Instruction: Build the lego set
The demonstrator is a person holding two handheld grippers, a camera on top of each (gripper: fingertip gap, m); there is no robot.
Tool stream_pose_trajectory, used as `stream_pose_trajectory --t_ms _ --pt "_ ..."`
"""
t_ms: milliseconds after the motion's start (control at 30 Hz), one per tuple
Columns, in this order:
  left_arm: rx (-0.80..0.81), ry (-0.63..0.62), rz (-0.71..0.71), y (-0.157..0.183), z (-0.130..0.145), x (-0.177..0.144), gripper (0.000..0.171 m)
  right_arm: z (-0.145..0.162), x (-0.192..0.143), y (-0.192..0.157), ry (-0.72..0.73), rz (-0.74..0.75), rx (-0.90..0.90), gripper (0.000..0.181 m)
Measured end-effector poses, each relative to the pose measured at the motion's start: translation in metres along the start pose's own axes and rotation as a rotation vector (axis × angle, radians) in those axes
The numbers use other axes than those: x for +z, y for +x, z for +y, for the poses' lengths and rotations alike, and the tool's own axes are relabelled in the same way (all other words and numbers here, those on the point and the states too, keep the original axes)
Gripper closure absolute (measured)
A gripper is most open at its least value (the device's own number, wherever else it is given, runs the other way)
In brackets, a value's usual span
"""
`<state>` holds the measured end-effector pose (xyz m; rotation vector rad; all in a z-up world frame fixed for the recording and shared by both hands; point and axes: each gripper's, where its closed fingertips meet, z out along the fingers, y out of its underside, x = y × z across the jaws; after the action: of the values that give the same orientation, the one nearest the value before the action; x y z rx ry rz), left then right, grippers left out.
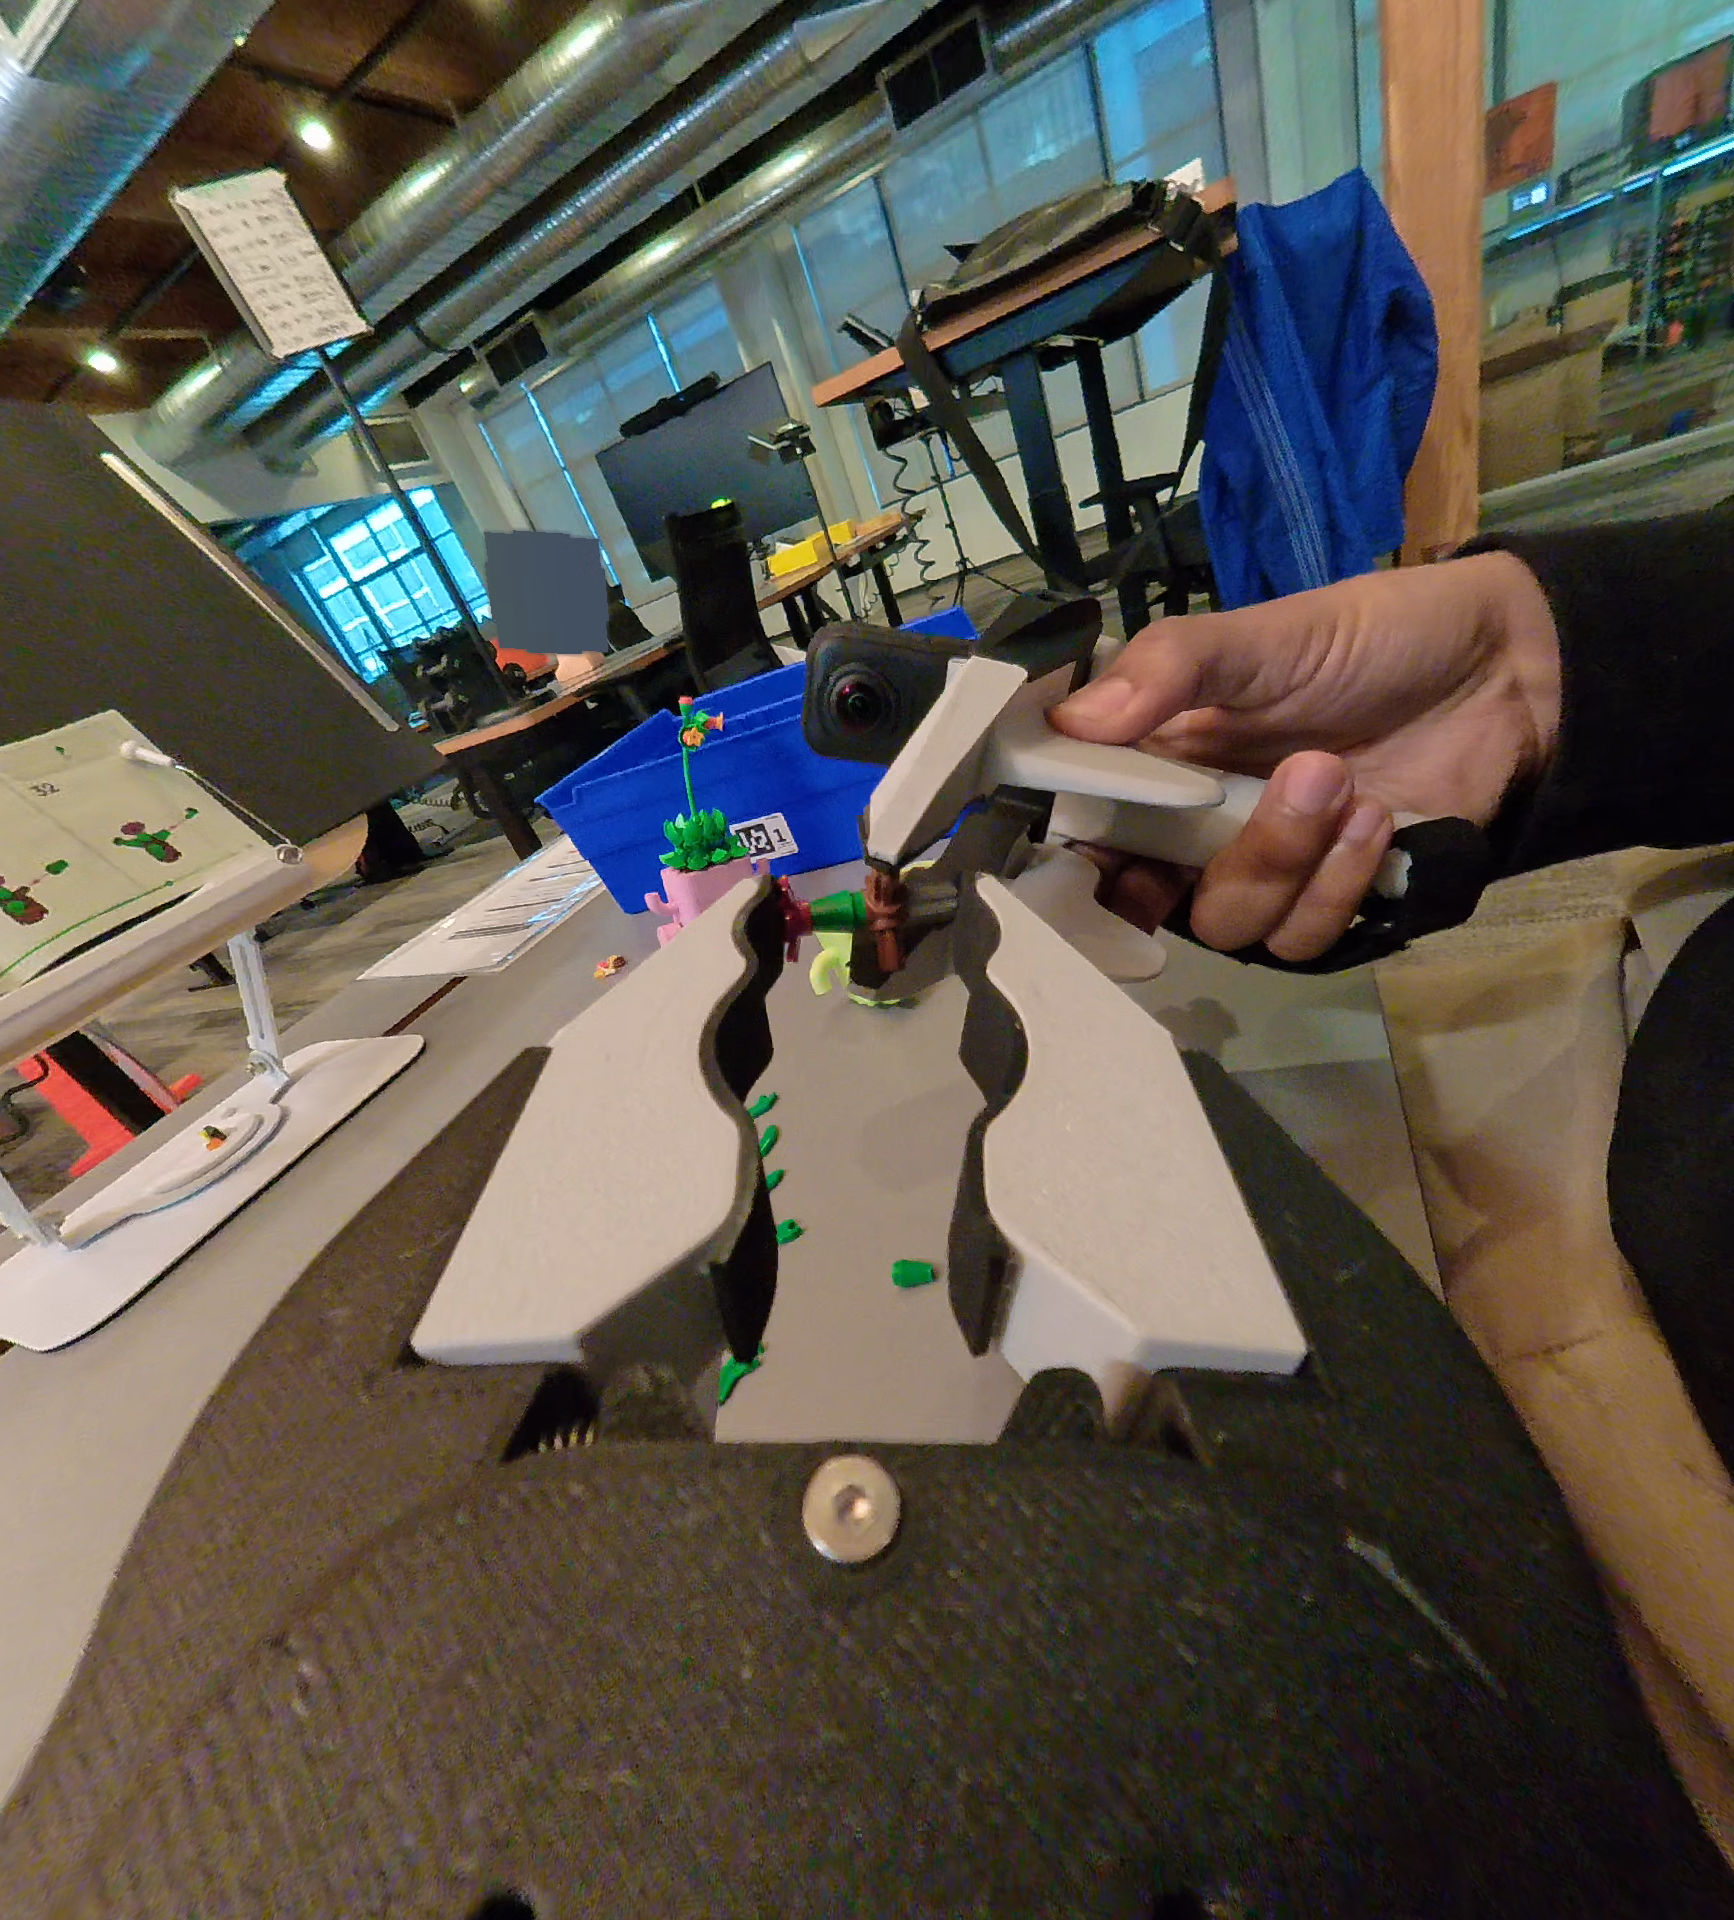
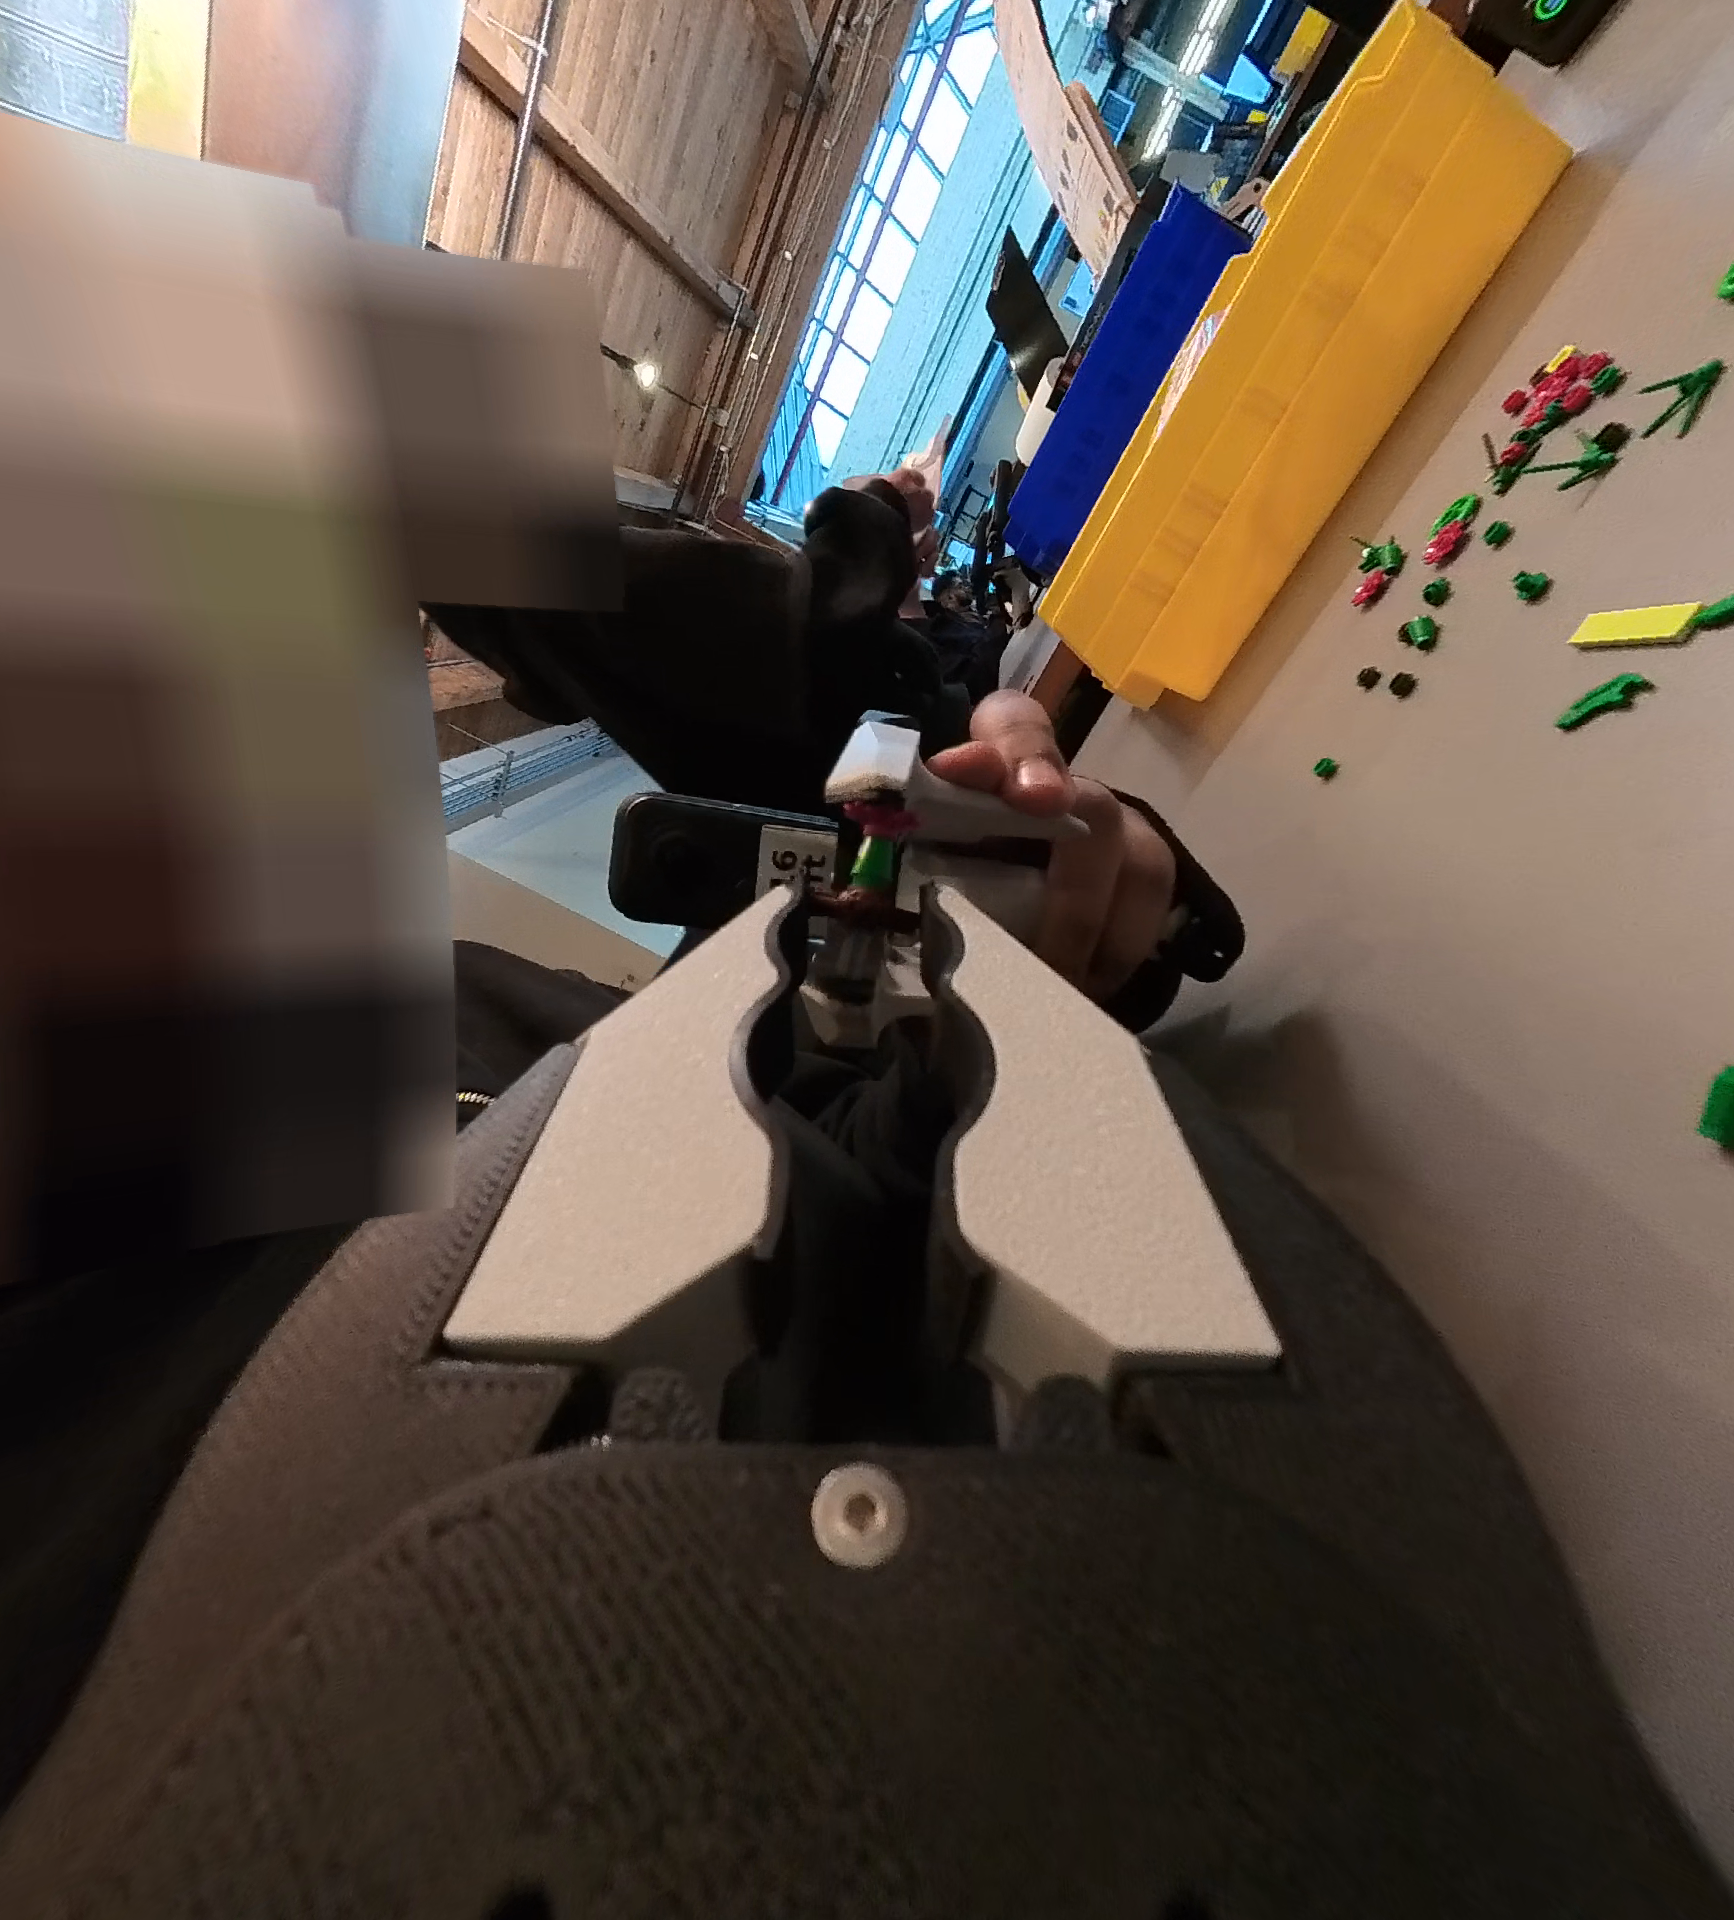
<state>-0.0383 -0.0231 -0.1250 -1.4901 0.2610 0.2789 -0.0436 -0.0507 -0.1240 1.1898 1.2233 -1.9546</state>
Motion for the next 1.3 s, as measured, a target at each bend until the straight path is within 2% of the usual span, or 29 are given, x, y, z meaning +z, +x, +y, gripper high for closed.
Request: stream_pose_trajectory --t_ms 133,233,333,467,600,733,833,867,967,1033,1133,1200,1300 --pt "-0.018 -0.03 -0.061 -0.023 0.009 -0.014 0.141 -0.009 -0.014 0.012 0.012 0.152 -0.117 0.16" --pt "-0.049 -0.089 -0.169 -0.059 0.029 -0.042 0.141 -0.013 -0.034 0.039 -0.029 0.428 -0.316 0.165" --pt "-0.066 -0.115 -0.255 -0.083 0.038 -0.061 0.141 -0.004 -0.05 0.076 -0.167 0.734 -0.532 0.169" --pt "-0.098 -0.086 -0.272 -0.086 0.035 -0.062 0.141 0.008 -0.05 0.107 -0.303 0.928 -0.725 0.168" --pt "-0.115 -0.068 -0.247 -0.081 0.033 -0.057 0.141 0.011 -0.052 0.128 -0.41 1.046 -0.795 0.167" --pt "-0.126 -0.061 -0.227 -0.077 0.032 -0.055 0.141 0.011 -0.049 0.135 -0.419 1.057 -0.784 0.165" --pt "-0.133 -0.064 -0.21 -0.074 0.033 -0.052 0.141 0.009 -0.047 0.136 -0.412 1.046 -0.785 0.17" --pt "-0.133 -0.068 -0.203 -0.073 0.034 -0.051 0.141 0.008 -0.047 0.137 -0.413 1.047 -0.79 0.177" --pt "-0.149 -0.083 -0.155 -0.066 0.037 -0.048 0.141 0.009 -0.046 0.135 -0.419 1.026 -0.801 0.178" --pt "-0.189 -0.093 -0.067 -0.053 0.04 -0.044 0.141 0.007 -0.036 0.119 -0.389 0.926 -0.86 0.178" --pt "-0.266 -0.1 0.085 -0.03 0.04 -0.04 0.141 0.005 -0.017 0.068 -0.365 0.71 -1.074 0.178" --pt "-0.324 -0.072 0.173 -0.017 0.033 -0.038 0.141 0.01 -0.016 0.045 -0.419 0.661 -1.206 0.178" --pt "-0.353 -0.067 0.258 -0.002 0.028 -0.036 0.141 0.017 -0.016 0.031 -0.534 0.643 -1.29 0.178"
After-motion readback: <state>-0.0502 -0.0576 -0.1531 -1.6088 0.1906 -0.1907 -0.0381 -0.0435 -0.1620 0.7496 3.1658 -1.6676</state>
